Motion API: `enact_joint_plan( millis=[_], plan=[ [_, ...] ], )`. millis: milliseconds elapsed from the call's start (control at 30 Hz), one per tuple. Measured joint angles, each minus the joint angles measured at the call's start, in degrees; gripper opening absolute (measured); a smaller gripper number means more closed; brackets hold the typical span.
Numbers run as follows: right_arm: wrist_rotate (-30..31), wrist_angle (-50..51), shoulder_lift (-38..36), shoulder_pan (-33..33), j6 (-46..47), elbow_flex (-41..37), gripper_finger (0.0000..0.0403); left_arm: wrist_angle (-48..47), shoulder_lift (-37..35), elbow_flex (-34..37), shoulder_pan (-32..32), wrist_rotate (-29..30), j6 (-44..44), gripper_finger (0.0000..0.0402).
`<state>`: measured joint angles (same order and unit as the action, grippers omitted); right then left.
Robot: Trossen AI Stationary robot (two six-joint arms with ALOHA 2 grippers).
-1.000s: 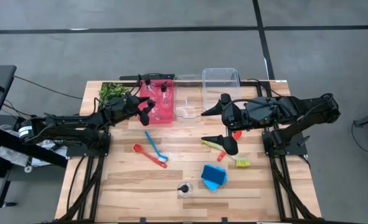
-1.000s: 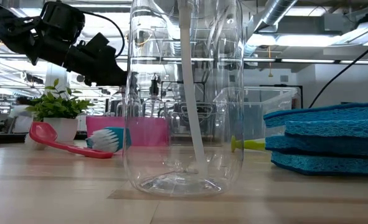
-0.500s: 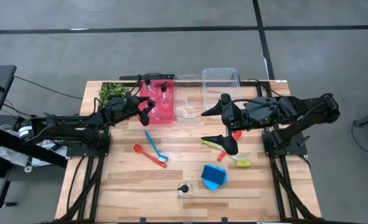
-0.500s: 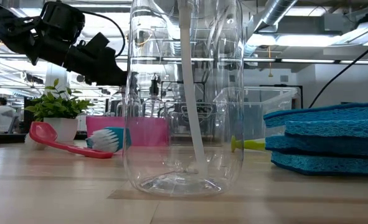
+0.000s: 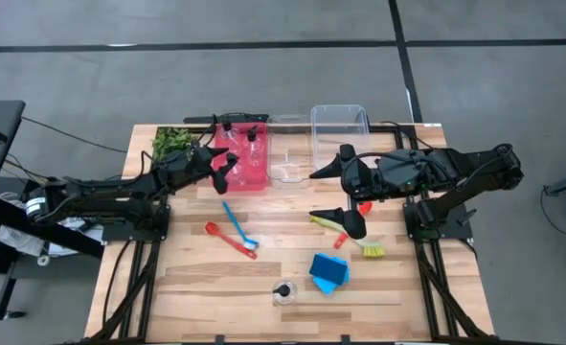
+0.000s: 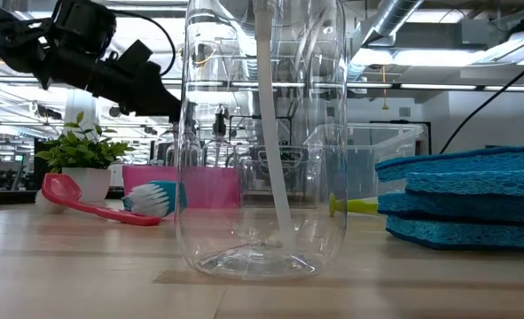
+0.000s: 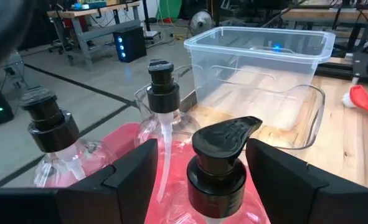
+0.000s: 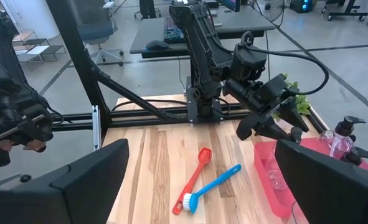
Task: Pick & Place Kitchen Sink Supplies
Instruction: Put the spray bottle into the pink bin, then adjust the spray bottle on the pink bin
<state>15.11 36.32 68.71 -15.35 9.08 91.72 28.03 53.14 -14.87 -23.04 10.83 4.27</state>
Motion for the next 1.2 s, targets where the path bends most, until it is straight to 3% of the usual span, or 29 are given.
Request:
enact_joint_plan(
  millis=[300,433,867,1200],
  plan=[
    [0.0,0.2,0.0,0.0,-0.1,0.0,0.0398,-3.2,-0.3,0.0,4.5,-0.1,0.0,0.0246],
    [0.0,0.2,0.0,0.0,-0.2,0.0,0.0396,-3.2,-0.3,0.0,6.2,2.7,0.7,0.0246],
    [0.0,0.2,0.0,0.0,0.0,0.0,0.0396,-3.2,-0.3,0.0,7.7,4.7,3.2,0.0246],
    [0.0,1.1,0.0,0.0,0.0,0.0,0.0396,-3.7,-0.3,0.0,10.0,13.1,4.5,0.0246]
  ],
)
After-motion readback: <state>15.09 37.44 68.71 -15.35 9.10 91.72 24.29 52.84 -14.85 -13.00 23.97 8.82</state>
